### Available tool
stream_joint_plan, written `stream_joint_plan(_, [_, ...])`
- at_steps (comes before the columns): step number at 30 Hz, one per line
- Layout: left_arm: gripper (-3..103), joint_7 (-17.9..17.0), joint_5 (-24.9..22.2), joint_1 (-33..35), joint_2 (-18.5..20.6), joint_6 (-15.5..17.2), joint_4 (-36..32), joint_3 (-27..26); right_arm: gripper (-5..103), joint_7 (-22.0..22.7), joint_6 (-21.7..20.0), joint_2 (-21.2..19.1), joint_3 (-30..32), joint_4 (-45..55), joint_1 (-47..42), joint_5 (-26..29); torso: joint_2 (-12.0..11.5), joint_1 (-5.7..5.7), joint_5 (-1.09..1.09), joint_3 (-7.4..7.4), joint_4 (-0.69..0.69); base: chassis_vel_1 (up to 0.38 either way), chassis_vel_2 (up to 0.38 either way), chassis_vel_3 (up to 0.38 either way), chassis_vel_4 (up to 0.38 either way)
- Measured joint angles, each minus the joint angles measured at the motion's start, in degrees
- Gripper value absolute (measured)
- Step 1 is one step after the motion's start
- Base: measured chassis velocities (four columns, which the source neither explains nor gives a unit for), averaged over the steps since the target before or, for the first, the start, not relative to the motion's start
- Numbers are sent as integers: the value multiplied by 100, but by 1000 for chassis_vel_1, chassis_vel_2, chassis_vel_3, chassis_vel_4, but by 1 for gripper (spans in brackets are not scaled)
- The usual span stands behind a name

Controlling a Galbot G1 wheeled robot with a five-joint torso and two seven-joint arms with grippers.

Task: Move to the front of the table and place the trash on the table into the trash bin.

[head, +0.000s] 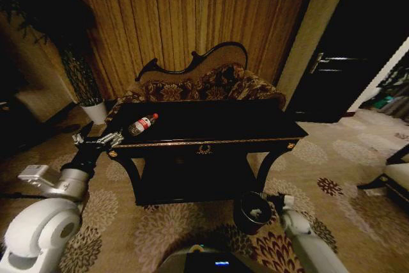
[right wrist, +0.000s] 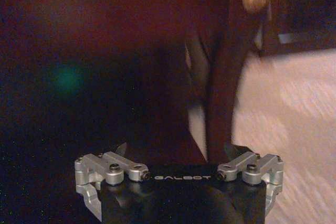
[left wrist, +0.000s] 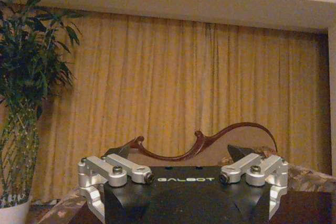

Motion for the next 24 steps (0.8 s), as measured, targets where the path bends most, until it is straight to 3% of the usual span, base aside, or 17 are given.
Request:
stream_joint_plan(12, [100, 9, -19, 80, -32, -3, -1, -114, 100, -16, 11, -157, 542, 2818, -720, 10, 0, 0, 0, 0, -2, 0, 0, 0, 0])
stream_joint_plan(14, [100, 12, -21, 121, -58, 0, 0, -145, 100, 159, 10, -288, 558, 3302, -710, 46, 0, 0, 1, 0, -2, 0, 0, 0, 0])
stream_joint_plan(24, [100, -36, -1, 199, -131, 165, 73, -155, 100, 304, -229, -621, 532, 4077, -603, 211, 0, 0, 1, 0, -2, 0, 0, 0, 0])
